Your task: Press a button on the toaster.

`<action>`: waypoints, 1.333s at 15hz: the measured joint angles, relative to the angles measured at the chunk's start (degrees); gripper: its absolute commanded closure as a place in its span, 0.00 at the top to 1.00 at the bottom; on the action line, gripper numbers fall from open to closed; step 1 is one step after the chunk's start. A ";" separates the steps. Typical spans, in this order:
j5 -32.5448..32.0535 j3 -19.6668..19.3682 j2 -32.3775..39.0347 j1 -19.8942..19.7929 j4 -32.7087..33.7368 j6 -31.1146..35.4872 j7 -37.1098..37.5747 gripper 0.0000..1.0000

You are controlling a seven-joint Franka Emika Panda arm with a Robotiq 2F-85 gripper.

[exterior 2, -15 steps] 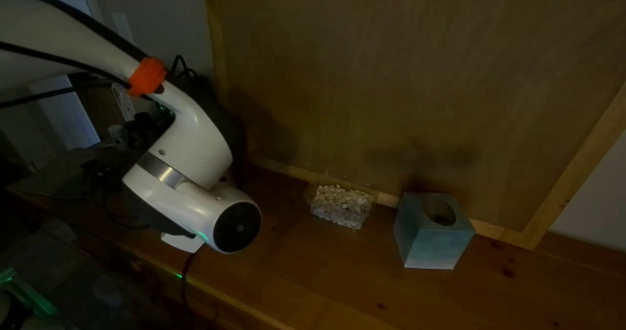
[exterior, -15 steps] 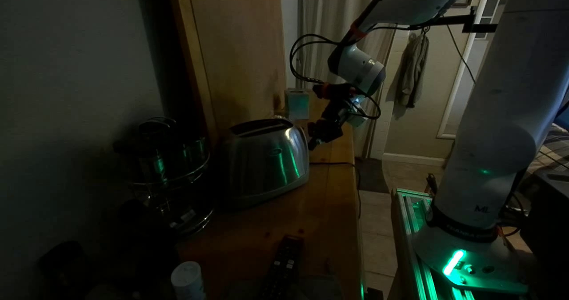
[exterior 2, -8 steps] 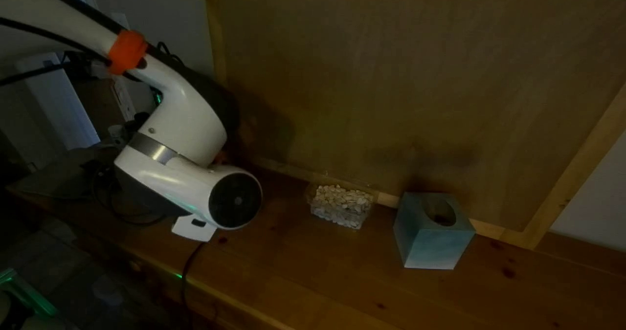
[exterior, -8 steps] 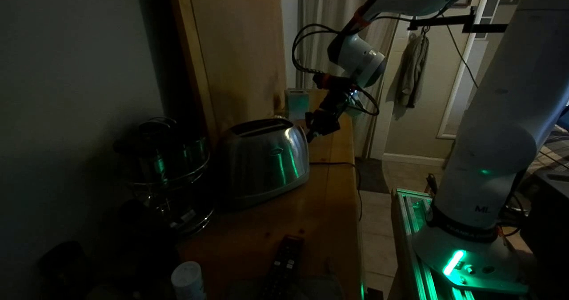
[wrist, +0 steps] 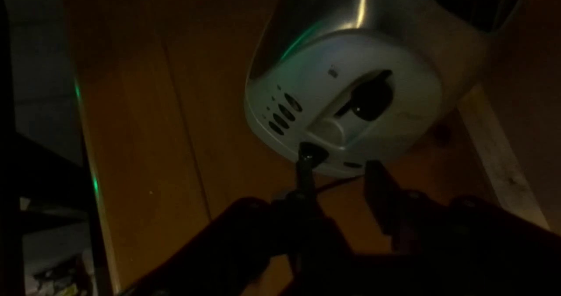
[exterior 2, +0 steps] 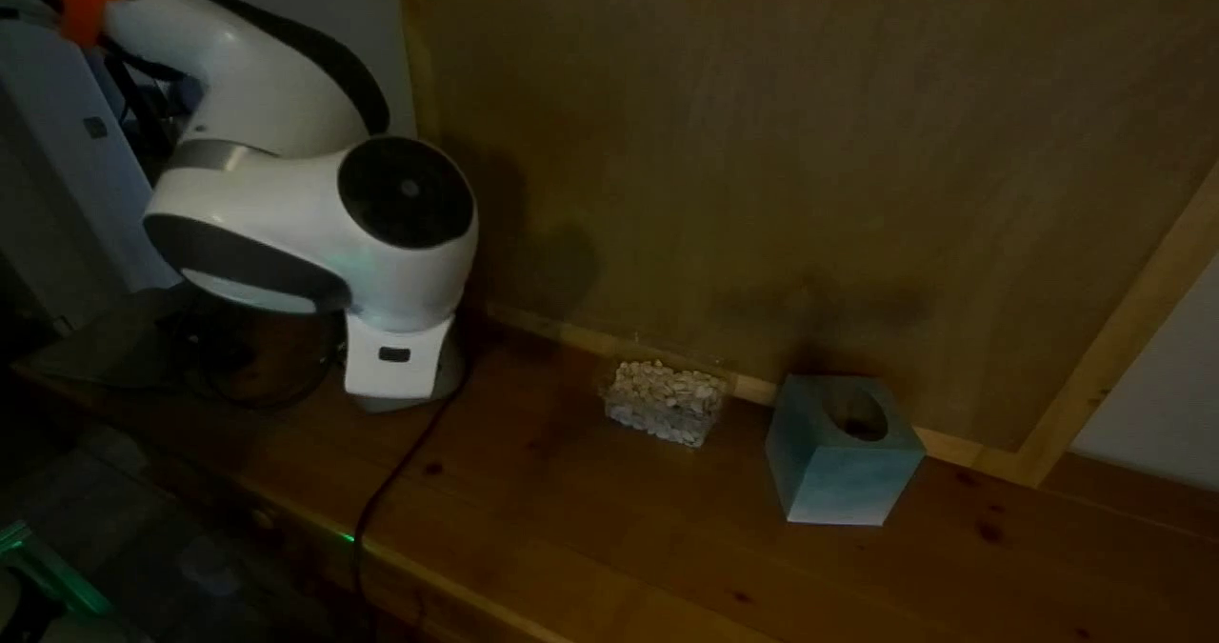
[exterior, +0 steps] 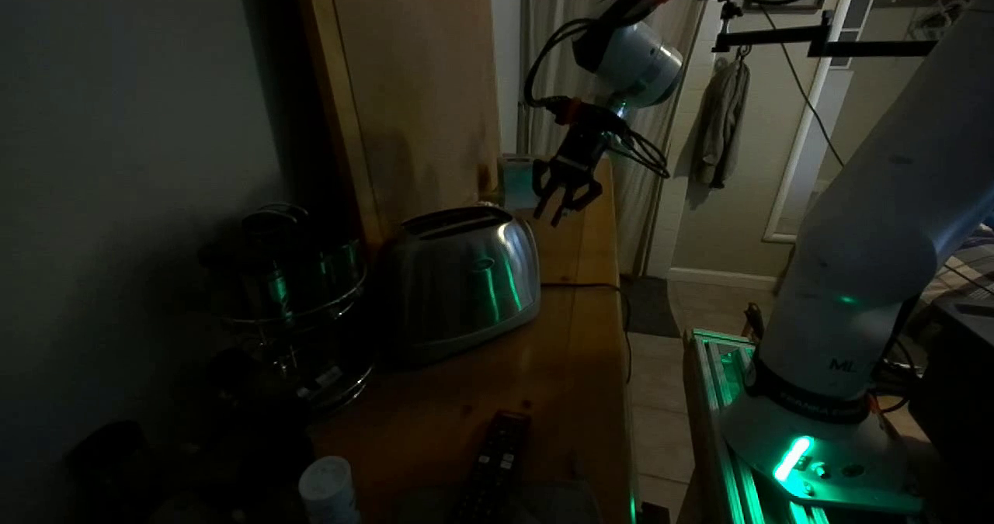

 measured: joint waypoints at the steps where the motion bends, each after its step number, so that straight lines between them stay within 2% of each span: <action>1: -2.57 0.93 -1.25 -0.03 -0.07 1.31 0.81 0.74; 5: -14.16 5.84 -7.12 -0.02 -0.67 3.37 4.69 1.00; 11: -29.60 14.46 -15.87 0.21 -1.10 2.06 8.06 1.00; 15: -37.96 18.53 -19.44 1.33 -1.03 1.59 7.63 1.00; 20: -40.03 19.67 -20.43 1.97 -1.03 1.59 7.31 1.00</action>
